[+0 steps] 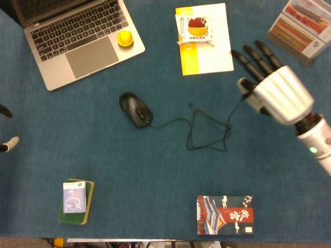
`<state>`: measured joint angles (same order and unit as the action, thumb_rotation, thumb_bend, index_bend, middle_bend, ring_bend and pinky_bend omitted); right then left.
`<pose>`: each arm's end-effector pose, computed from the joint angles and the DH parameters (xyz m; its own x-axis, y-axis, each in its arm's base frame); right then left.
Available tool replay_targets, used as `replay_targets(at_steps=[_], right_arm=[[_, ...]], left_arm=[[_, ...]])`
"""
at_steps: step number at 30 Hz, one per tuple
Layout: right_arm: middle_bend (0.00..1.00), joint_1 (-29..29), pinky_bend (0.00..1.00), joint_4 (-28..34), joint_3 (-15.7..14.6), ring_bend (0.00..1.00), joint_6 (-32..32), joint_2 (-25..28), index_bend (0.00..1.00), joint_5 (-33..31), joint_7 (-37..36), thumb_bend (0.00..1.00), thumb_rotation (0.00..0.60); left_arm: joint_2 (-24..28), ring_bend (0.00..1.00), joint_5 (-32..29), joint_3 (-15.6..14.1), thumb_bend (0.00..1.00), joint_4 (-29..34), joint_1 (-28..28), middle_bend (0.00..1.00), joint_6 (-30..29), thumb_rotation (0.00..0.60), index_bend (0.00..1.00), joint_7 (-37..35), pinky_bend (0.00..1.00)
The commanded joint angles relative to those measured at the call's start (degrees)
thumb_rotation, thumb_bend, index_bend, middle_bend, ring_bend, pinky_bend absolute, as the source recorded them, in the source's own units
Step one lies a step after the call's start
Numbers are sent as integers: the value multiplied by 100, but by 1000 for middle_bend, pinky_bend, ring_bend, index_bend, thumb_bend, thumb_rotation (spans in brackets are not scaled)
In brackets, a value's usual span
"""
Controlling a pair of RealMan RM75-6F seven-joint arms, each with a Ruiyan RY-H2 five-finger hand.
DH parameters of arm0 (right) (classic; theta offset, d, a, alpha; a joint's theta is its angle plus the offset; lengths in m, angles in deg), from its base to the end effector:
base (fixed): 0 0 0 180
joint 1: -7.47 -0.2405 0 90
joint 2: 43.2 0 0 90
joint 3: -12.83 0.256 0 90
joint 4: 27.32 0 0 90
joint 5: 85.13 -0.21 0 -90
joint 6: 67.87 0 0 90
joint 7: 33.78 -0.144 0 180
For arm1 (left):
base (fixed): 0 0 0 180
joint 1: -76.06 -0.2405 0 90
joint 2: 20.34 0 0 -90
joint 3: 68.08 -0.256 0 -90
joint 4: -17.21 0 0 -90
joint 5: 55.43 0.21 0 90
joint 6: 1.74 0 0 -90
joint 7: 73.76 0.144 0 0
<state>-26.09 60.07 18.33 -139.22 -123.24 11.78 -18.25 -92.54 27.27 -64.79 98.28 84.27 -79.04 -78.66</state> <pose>-0.1530 -0.2928 0.0452 0.5181 0.1201 0.8469 -0.6261 -0.6213 0.4711 -0.3403 0.2033 0.1189 0.3577 0.0999 0.9285 0.9324 0.0161 -0.3610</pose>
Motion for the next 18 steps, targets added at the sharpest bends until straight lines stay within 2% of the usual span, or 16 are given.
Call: replay_targets(at_steps=[1,10,18], right_arm=[[70,-132,39,-61,51,0,21,-143,661,118,-145,309,600],[70,-360,39,-56,59,0,-149,-414,661,482,-525,310,600],[70,-415,39,-99,6,0,-194,-493,661,538,-715,310,600]], left_arm=[[7,439,-20,-6,0,-7,-8,412,-9,600,449,-21,556],[3,439,-76,-21,0,-74,-23,412,-6,600,449,-111,556],[-2,439,-88,-43,0,-118,-30,412,-7,600,449,-158,556]])
